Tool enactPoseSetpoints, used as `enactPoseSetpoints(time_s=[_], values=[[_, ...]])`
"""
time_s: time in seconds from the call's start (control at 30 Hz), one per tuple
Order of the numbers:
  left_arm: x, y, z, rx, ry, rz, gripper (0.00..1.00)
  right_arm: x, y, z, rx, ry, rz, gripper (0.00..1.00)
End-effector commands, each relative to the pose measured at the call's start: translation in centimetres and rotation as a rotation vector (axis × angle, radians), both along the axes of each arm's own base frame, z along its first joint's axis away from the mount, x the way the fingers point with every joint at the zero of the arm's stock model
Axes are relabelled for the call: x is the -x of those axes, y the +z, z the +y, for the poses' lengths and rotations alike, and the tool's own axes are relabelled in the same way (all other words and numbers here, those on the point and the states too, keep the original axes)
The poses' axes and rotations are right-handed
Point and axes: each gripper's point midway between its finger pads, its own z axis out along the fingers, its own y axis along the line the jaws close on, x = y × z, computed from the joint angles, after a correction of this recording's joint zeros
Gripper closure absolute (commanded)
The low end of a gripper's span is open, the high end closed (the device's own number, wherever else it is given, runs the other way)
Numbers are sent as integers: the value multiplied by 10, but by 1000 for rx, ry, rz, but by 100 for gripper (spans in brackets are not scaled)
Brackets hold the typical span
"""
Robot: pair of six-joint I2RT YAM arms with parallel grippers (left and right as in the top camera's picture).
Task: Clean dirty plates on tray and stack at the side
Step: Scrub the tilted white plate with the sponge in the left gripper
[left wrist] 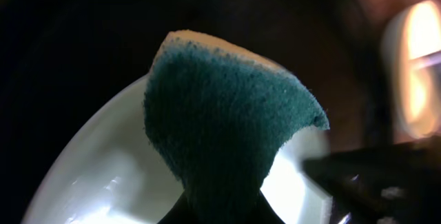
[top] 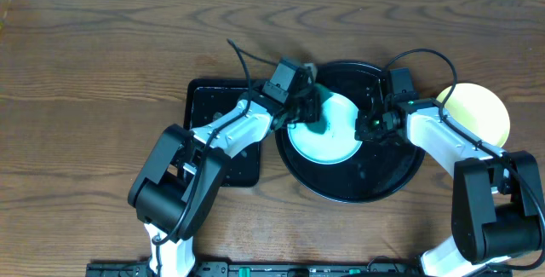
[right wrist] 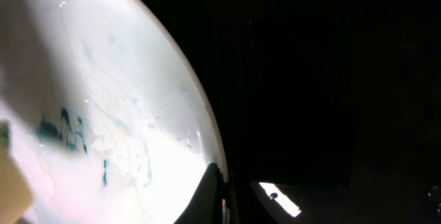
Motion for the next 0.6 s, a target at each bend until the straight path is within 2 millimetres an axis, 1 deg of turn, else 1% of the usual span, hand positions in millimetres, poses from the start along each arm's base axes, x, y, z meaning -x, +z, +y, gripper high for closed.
enactPoseSetpoints(time_s=[0.0, 0.07, 0.17, 0.27, 0.3, 0.33, 0.43, 0.57], values=[[-11, 33, -16, 28, -8, -112, 92, 23, -19, -3, 28, 2, 83, 99], [-14, 26, -16, -6, 15, -132, 92, 23, -19, -3, 28, 2, 83, 99], [-13, 15, -25, -7, 3, -135, 92, 23, -19, -3, 28, 2, 83, 99], [-8, -1, -32, -18, -15, -119, 92, 23, -19, -3, 28, 2, 83, 99], [-5, -10, -32, -31, -21, -102, 92, 23, -19, -3, 28, 2, 83, 99], [-3, -14, -32, -38, -24, -91, 92, 24, -19, -3, 28, 2, 84, 99], [10, -33, -24, -95, -34, -24, 92, 24, -19, -3, 29, 2, 87, 99], [22, -55, 6, -247, -51, 24, 92, 24, -19, -3, 29, 2, 87, 99]])
